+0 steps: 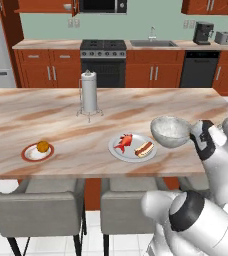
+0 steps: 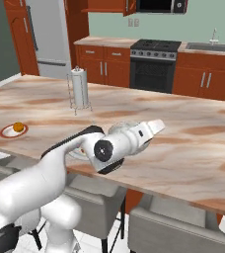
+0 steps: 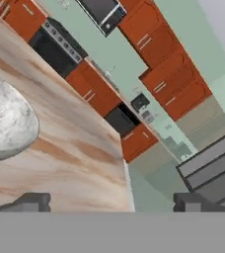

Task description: Take the smaller bowl and place it next to the appetizer plate on the dining counter , and place the larger bowl next to the plate with cooked food.

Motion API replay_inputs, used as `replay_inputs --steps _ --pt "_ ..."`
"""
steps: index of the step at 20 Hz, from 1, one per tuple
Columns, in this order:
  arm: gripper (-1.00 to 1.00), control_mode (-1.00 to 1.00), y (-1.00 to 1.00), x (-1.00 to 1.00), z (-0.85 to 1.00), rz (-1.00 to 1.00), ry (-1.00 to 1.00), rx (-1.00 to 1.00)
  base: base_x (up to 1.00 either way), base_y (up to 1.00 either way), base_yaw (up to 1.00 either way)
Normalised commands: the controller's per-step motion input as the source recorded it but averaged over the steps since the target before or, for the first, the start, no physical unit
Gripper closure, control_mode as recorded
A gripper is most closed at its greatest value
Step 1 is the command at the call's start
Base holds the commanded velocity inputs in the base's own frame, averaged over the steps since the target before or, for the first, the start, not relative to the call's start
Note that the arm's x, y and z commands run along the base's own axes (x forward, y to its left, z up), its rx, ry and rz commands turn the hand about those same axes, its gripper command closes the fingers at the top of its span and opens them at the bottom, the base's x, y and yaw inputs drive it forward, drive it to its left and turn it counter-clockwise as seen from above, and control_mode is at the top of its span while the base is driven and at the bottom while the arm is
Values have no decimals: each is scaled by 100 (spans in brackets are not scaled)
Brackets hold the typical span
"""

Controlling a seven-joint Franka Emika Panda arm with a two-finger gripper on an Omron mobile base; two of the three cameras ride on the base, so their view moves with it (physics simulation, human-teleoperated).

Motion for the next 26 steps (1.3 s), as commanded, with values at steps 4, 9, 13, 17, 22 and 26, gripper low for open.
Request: replay_inputs --steps 4,9,13,17,22,26 --pt "-100 -100 0 -88 100 4 48 -19 0 0 0" --pt "-100 -100 0 -81 100 6 45 -25 0 0 0" --pt "-100 -100 24 -86 89 11 55 -32 0 0 0" --pt "-100 -100 93 -78 1 19 46 -21 0 0 0" --pt "-100 -100 100 -45 -7 32 30 -6 0 0 0" --pt "-100 -100 96 -18 -1 23 11 8 0 0 0"
